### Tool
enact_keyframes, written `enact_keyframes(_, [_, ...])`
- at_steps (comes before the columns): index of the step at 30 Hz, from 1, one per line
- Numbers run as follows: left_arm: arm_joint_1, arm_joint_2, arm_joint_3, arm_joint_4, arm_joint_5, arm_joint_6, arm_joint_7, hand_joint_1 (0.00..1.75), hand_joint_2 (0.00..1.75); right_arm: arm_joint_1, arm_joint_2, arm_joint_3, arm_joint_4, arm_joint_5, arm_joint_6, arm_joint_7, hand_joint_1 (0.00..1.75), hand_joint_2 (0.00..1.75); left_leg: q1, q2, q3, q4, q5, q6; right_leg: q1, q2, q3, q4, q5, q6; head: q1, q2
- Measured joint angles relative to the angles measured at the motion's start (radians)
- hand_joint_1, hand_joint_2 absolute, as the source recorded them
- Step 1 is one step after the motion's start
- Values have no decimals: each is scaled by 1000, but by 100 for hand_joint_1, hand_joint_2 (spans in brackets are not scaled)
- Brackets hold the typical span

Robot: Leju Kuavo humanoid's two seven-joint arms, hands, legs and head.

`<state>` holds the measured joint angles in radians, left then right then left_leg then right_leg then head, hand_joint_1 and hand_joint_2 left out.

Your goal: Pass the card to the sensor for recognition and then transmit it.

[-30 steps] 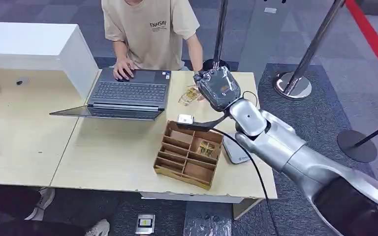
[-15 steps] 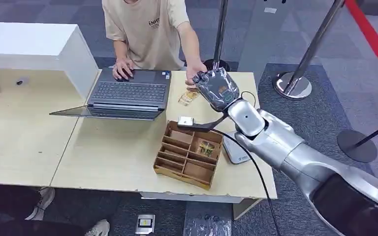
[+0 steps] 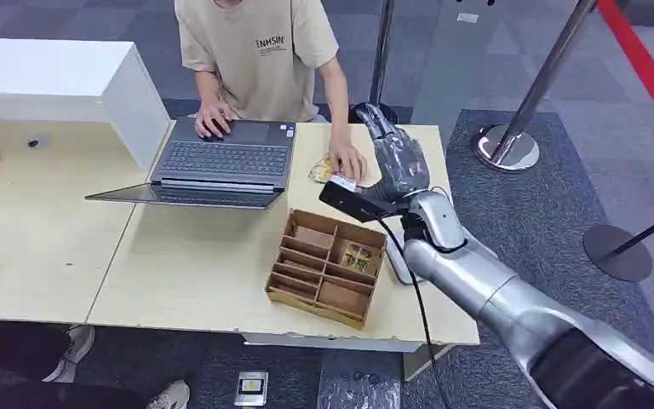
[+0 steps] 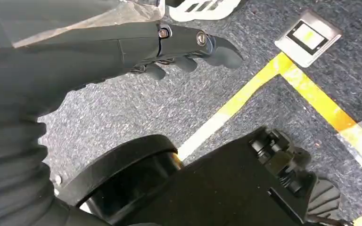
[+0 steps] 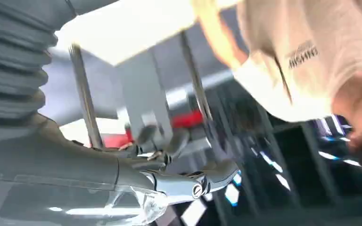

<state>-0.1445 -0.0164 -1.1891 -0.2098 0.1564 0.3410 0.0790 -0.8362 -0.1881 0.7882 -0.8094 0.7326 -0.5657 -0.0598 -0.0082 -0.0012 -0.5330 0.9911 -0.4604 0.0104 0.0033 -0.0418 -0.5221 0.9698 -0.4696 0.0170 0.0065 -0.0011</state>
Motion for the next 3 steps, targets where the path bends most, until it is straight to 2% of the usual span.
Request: enact_keyframes(3, [7,-3,2,0,18,7,1,0,175,103,6,-57,-88,-141,-21,-47,0,0,0,0,0,0,0,0,0,0,0,0,0,0,0,0])
